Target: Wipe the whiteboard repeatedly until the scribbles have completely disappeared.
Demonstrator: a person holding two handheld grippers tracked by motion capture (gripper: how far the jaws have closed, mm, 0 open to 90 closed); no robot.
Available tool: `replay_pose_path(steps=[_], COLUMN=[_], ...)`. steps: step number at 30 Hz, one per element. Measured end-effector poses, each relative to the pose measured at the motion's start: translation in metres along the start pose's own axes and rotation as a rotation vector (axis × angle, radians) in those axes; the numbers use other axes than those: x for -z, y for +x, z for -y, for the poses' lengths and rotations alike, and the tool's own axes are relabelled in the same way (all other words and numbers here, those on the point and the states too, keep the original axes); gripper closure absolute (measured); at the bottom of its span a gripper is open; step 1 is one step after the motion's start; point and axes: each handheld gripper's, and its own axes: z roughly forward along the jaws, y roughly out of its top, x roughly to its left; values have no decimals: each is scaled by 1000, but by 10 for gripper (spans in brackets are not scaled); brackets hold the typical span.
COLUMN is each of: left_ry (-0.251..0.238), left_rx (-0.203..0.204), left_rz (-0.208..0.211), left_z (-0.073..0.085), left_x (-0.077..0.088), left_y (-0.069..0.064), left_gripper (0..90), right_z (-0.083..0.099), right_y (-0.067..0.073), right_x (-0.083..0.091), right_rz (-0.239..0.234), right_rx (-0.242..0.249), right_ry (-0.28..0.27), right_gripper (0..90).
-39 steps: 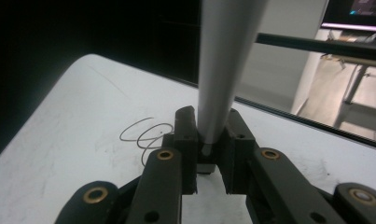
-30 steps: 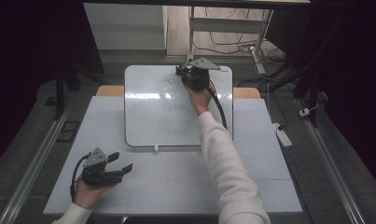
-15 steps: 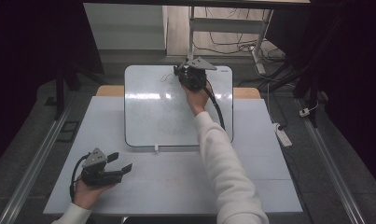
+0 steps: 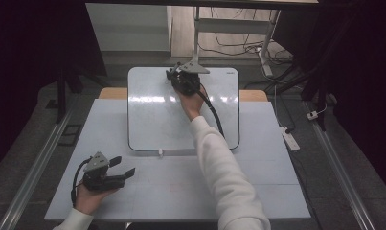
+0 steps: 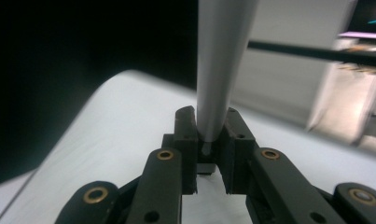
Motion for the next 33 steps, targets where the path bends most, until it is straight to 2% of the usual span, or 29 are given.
replay_pose_path(steps=[1,3,4,5,7,8,9,10,11,12,15,17,18,20,21,23,24,27,28,30,32,33], left_ry=[1,1,-1,-2,-5,-4,-4,-4,-3,-1,2,-2,-3,-5,-5,-4,-3,2,1,-1,-3,-4], left_rx=[0,-5,-4,-5,-4,-3,-2,-3,-4,-3,-9,-10,-10,-7,-5,-4,-4,-8,-10,-12,-10,-8], left_rz=[-1,-1,-1,-2,-1,0,0,0,0,0,-2,-2,-4,-5,-5,-4,-3,-3,-3,-2,-5,-5], left_z=[0,0,0,0,0,0,0,0,0,0,0,0,0,1,1,0,0,0,0,0,0,0], left_x=[0,1,1,2,3,2,2,1,1,0,0,2,3,3,3,2,1,0,1,2,2,2], left_y=[0,-1,-1,-2,-1,-1,0,0,0,0,-2,-3,-3,-2,-1,0,0,-1,-2,-2,-2,-2], left_gripper=[267,267,267,267,267,267,267,267,267,267,267,267,267,267,267,267,267,267,267,267,267,267], right_z=[2,2,-3,-3,-7,-8,-6,-5,-2,4,6,-1,-1,-6,-7,-6,-5,2,3,1,-1,-1], right_y=[6,11,3,3,-11,-17,-18,-16,-10,2,6,-7,-7,-22,-29,-30,-26,-11,-8,-12,-20,-24], right_x=[-2,-2,1,1,8,11,13,13,12,8,6,10,10,17,20,21,20,14,14,17,23,25], right_rz=[-22,-25,0,0,60,68,60,55,27,-31,-37,29,29,92,108,98,83,-13,-19,-11,43,46], right_rx=[19,51,47,47,1,-28,-39,-20,3,42,45,19,19,-37,-54,-62,-41,23,40,36,6,-17], right_ry=[20,38,27,27,1,-6,-8,1,13,37,40,16,16,-19,-32,-29,-21,25,34,36,22,15], right_gripper=[786,786,786,786,786,786,786,786,786,786,786,786,786,786,786,786,786,786,786,786,786,786])
